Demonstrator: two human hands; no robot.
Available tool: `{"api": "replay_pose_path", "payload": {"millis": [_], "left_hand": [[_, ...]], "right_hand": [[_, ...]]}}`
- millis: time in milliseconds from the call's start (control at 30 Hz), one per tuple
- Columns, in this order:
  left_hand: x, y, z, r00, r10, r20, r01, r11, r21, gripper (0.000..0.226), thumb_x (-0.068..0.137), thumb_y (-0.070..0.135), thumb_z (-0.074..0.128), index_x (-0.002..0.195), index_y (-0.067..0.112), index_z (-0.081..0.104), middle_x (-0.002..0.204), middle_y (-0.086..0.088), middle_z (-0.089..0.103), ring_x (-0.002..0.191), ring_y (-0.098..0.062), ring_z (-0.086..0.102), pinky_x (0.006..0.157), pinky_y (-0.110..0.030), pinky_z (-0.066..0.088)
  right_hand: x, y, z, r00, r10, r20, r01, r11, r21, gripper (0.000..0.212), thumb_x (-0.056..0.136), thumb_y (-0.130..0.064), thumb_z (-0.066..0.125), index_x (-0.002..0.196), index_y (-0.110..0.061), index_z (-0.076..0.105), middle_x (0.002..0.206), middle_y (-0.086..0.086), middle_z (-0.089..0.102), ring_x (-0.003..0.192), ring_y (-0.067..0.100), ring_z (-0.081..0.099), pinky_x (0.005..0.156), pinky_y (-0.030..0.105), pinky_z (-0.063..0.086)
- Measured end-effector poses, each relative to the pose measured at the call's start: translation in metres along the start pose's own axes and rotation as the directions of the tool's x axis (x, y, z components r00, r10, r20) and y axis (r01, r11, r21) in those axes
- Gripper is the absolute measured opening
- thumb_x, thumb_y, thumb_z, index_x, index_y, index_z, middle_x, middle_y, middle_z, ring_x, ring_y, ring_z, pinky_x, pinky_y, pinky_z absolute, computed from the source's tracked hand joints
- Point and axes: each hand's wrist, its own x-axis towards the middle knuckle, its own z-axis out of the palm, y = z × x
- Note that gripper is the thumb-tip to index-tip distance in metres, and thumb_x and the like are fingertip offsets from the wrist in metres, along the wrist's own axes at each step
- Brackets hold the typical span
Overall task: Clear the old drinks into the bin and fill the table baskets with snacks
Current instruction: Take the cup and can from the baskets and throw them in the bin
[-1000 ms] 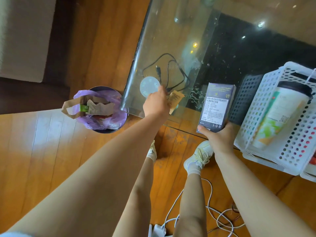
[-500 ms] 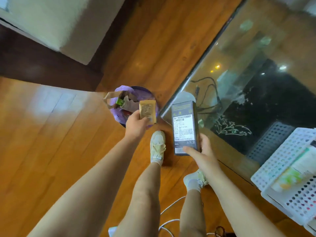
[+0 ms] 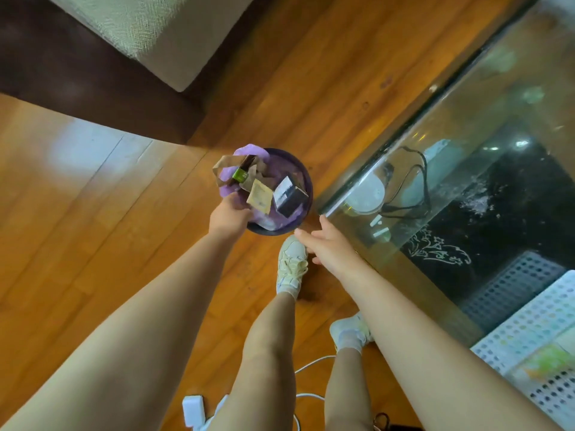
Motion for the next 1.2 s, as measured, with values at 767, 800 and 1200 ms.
{"api": "replay_pose_path", "payload": {"millis": [767,800,1200], "left_hand": [[-0.187,0.071,0.146,0.868,0.356,0.346,-0.387,0.922,0.023,0.025,0.087,-0.003,0.047,0.098,0.012,0.063,0.071,0.001,0.062,0.061,-0.01,0.055,0.053,-0.011,0.045],[-0.199,0.077,0.162,0.862,0.364,0.353,-0.397,0.917,0.024,0.025,0.087,-0.002,0.047,0.099,0.012,0.063,0.072,0.001,0.061,0.062,-0.011,0.055,0.055,-0.014,0.045],[-0.328,0.106,0.358,0.747,0.432,0.506,-0.502,0.865,0.002,0.029,0.089,0.001,0.047,0.112,0.015,0.057,0.091,0.002,0.064,0.084,-0.015,0.06,0.072,-0.024,0.051]], "right_hand": [[-0.184,0.186,-0.148,0.852,-0.063,-0.52,0.323,0.846,0.425,0.025,0.09,-0.012,0.055,0.106,-0.03,0.06,0.092,-0.004,0.067,0.069,-0.001,0.063,0.06,0.011,0.046],[-0.192,0.198,-0.161,0.832,-0.045,-0.553,0.344,0.825,0.45,0.024,0.089,-0.012,0.056,0.104,-0.03,0.06,0.092,-0.003,0.067,0.069,0.0,0.063,0.061,0.013,0.046],[-0.243,0.369,-0.297,0.665,0.198,-0.72,0.38,0.741,0.554,0.022,0.09,-0.013,0.056,0.109,-0.024,0.059,0.102,-0.001,0.065,0.088,0.01,0.062,0.07,0.022,0.047]]}}
